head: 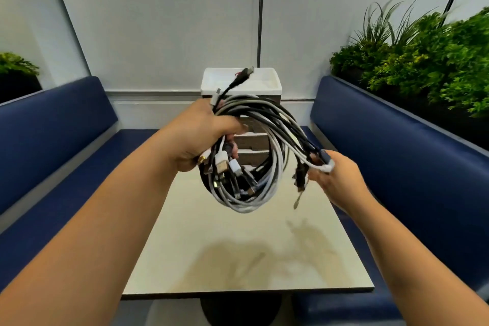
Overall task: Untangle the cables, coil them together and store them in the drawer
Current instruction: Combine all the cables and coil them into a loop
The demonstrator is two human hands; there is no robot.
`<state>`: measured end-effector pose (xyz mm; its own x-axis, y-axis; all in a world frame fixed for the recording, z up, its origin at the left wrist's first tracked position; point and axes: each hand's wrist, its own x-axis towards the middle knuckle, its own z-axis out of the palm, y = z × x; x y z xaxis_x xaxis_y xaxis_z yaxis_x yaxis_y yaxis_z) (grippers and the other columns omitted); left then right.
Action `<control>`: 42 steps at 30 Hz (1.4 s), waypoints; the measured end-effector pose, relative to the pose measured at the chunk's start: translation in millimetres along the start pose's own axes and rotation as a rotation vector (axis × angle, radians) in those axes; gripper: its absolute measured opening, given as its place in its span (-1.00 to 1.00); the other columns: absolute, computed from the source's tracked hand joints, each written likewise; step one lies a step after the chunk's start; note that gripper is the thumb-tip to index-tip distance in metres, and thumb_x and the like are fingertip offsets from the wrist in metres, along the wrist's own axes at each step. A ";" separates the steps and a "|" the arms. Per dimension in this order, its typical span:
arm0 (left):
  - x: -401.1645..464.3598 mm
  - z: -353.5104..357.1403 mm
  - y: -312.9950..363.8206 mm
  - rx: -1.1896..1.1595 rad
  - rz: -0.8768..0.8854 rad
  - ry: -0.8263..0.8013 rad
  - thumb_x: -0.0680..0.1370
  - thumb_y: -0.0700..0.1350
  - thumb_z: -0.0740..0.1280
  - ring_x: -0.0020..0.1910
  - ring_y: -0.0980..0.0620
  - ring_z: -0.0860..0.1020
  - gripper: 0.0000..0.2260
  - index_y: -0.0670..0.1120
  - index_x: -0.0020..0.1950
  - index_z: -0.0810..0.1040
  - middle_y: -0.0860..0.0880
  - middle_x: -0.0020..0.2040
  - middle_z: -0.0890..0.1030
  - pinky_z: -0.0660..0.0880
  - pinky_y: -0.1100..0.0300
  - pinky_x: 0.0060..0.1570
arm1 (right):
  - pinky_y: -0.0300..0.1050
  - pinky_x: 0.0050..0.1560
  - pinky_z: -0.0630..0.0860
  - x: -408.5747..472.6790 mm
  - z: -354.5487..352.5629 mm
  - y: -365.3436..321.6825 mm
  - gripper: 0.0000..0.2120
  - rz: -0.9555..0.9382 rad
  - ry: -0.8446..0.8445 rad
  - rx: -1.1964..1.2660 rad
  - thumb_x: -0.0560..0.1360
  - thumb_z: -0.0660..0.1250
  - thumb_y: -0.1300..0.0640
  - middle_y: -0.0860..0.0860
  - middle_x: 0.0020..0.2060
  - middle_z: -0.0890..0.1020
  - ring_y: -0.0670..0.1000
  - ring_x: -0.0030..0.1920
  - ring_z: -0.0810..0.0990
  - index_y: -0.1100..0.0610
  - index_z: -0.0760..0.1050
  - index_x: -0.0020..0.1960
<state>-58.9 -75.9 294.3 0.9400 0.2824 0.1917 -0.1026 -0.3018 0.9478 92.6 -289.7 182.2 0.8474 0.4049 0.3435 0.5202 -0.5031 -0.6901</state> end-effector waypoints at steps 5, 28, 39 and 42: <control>-13.2 21.4 2.3 -0.015 -0.027 -0.133 0.51 -0.25 0.42 -0.48 -0.08 0.52 -0.81 -0.13 -0.28 0.50 -0.05 -0.49 0.43 0.50 0.13 -0.41 | 0.19 -0.02 0.57 2.2 0.3 -16.5 -0.52 0.088 -0.139 0.801 0.13 0.67 -0.10 0.08 -0.31 0.66 0.04 -0.24 0.64 0.27 0.63 -0.25; -9.6 33.1 -29.2 -0.098 -0.253 -0.198 0.54 -0.26 0.37 -0.46 0.03 0.48 -0.91 -0.22 0.02 0.63 -0.17 -0.21 0.63 0.48 0.23 -0.40 | 0.20 0.32 0.44 0.3 6.5 -1.4 -0.21 0.184 -0.684 1.120 0.20 0.64 -0.06 0.29 0.16 0.60 0.26 0.19 0.56 0.31 0.51 0.29; 10.7 24.7 -100.8 0.072 -0.257 0.326 0.48 -0.19 0.39 -0.46 -0.05 0.58 -0.93 -0.18 -0.09 0.61 -0.12 -0.32 0.68 0.59 -0.08 -0.28 | -0.19 -0.33 0.50 -52.9 -7.5 -48.6 -0.81 0.180 -0.451 0.493 0.59 0.29 0.14 0.11 -0.22 0.70 -0.03 -0.34 0.57 0.21 0.64 -0.03; 8.7 37.9 -110.1 0.052 -0.269 0.389 0.48 -0.22 0.38 -0.47 -0.02 0.59 -0.97 -0.16 -0.12 0.61 -0.11 -0.30 0.68 0.57 0.03 -0.32 | -0.06 -0.03 0.63 -48.1 27.6 -79.3 -0.82 0.168 -0.393 0.553 0.61 0.24 0.20 0.12 -0.09 0.70 0.02 -0.11 0.65 0.11 0.63 0.00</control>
<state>-27.1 -74.7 181.9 0.7383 0.6738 0.0313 0.1535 -0.2131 0.9649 7.7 -248.2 202.8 0.7558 0.6545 0.0193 0.1663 -0.1633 -0.9725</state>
